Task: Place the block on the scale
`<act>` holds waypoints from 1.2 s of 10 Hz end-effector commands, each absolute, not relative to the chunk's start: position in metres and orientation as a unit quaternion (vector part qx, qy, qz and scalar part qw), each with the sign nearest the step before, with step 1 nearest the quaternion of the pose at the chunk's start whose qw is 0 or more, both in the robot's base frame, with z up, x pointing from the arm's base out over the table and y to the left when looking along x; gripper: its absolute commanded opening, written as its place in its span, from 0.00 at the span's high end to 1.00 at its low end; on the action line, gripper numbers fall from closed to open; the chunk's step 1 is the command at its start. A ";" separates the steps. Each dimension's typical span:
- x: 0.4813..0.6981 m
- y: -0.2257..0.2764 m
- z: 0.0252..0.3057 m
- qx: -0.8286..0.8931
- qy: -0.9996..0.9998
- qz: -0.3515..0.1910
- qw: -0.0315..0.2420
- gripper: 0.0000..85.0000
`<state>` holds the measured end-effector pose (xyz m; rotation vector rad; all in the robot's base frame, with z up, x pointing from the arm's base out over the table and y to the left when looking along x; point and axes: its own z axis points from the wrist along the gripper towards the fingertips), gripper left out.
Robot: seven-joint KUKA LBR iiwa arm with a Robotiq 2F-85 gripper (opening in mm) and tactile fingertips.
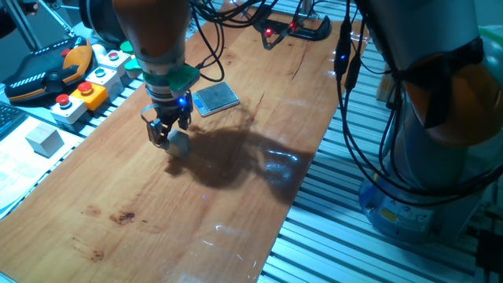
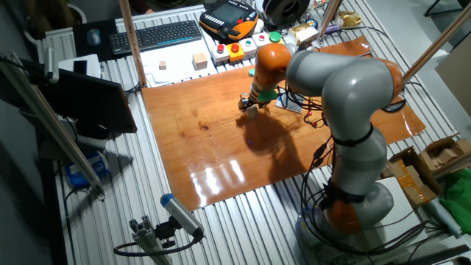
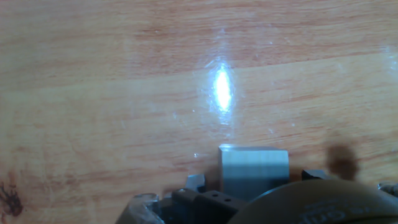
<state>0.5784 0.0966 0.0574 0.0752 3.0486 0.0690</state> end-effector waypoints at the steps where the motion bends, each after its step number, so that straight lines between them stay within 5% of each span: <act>1: 0.579 0.097 0.056 0.025 0.998 0.023 0.046 0.10; 12: 0.580 0.101 0.041 0.025 0.998 0.025 0.048 0.12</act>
